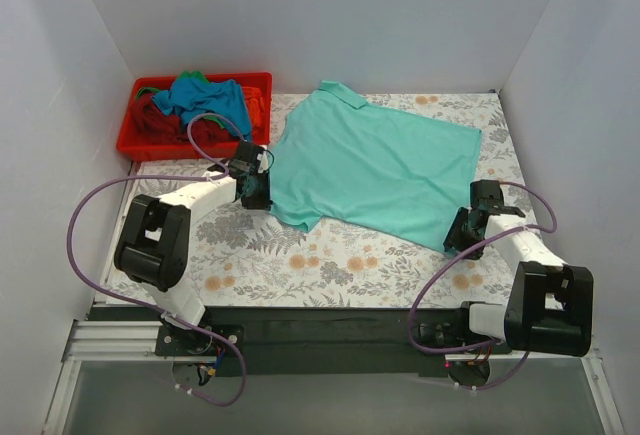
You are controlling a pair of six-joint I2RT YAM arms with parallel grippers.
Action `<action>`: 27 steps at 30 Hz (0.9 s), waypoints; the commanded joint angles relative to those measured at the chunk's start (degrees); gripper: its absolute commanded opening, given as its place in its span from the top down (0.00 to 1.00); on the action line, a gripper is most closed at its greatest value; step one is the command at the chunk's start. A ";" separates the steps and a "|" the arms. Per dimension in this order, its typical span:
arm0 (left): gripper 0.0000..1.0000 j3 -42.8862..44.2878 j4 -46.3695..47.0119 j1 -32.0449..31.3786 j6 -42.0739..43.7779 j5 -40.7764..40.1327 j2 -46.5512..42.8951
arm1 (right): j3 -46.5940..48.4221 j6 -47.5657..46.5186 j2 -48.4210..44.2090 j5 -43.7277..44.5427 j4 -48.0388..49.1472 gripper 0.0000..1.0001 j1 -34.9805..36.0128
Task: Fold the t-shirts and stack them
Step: Fold the tshirt
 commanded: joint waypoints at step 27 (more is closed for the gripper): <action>1.00 -2.46 -0.19 0.26 -3.22 3.97 -9.91 | 0.44 0.13 -5.62 -2.55 -3.51 0.99 -0.14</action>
